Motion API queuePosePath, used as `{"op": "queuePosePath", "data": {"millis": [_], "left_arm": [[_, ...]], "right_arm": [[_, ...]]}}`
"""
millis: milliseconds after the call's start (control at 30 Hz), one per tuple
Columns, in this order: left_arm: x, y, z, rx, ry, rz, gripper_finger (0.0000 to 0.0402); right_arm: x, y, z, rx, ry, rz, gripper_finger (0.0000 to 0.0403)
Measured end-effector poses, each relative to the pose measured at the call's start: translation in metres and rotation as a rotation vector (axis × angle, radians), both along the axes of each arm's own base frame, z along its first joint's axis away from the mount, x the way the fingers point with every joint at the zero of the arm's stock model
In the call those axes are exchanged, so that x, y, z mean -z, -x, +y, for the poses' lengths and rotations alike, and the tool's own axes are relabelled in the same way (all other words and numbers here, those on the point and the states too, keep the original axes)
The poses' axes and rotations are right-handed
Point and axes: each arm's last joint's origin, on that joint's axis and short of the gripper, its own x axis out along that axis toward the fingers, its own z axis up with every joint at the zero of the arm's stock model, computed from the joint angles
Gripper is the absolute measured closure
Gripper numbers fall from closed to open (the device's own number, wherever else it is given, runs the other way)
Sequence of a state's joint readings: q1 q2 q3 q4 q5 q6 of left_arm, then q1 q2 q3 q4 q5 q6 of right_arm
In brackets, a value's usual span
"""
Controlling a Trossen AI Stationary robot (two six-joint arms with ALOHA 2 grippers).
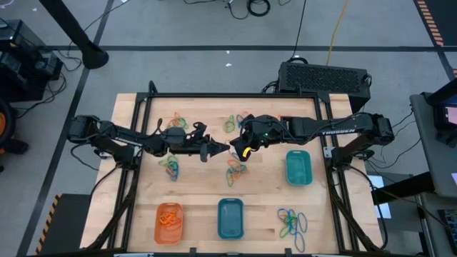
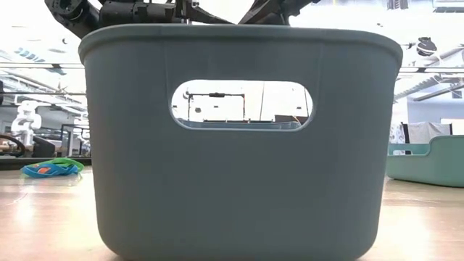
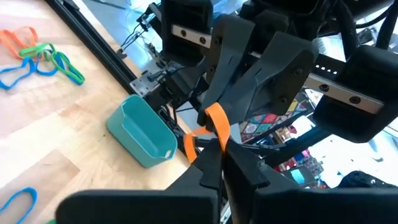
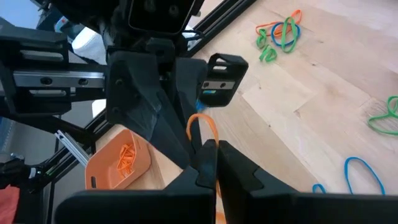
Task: Sort rubber bands into baskets
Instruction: Put the orange rubber band into the orange bin
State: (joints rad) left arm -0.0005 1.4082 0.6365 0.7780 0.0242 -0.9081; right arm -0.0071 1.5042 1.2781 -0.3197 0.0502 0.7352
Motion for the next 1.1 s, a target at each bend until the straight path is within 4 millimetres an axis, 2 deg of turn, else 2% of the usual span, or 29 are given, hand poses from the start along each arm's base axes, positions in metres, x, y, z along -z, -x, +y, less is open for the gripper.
{"op": "queuePosePath", "data": {"millis": [133, 333, 500, 667, 833, 967, 1100], "left_arm": [[0.0, 0.0, 0.0, 0.002, -0.006, 0.0, 0.0396], [0.0, 0.0, -0.001, 0.043, -0.013, 0.0, 0.0398], [0.001, 0.002, -0.015, 0.225, -0.024, 0.011, 0.0399], [0.007, 0.008, -0.051, 0.573, 0.038, 0.094, 0.04], [0.02, 0.025, -0.098, 0.826, 0.152, 0.292, 0.0401], [0.031, 0.045, -0.134, 0.951, 0.207, 0.469, 0.0401], [0.037, 0.065, -0.164, 0.972, 0.304, 0.631, 0.0401]], "right_arm": [[0.0, 0.0, 0.0, -0.015, 0.016, 0.001, 0.0387], [-0.002, 0.002, 0.002, -0.078, 0.01, -0.004, 0.0318], [-0.004, 0.004, 0.005, -0.189, -0.006, -0.006, 0.0261], [-0.001, 0.009, 0.009, -0.28, -0.011, 0.041, 0.0228], [0.004, 0.012, 0.012, -0.307, 0.017, 0.099, 0.022], [0.006, 0.011, 0.011, -0.309, 0.064, 0.111, 0.0223], [0.005, 0.011, 0.01, -0.327, 0.112, 0.107, 0.0225]]}}
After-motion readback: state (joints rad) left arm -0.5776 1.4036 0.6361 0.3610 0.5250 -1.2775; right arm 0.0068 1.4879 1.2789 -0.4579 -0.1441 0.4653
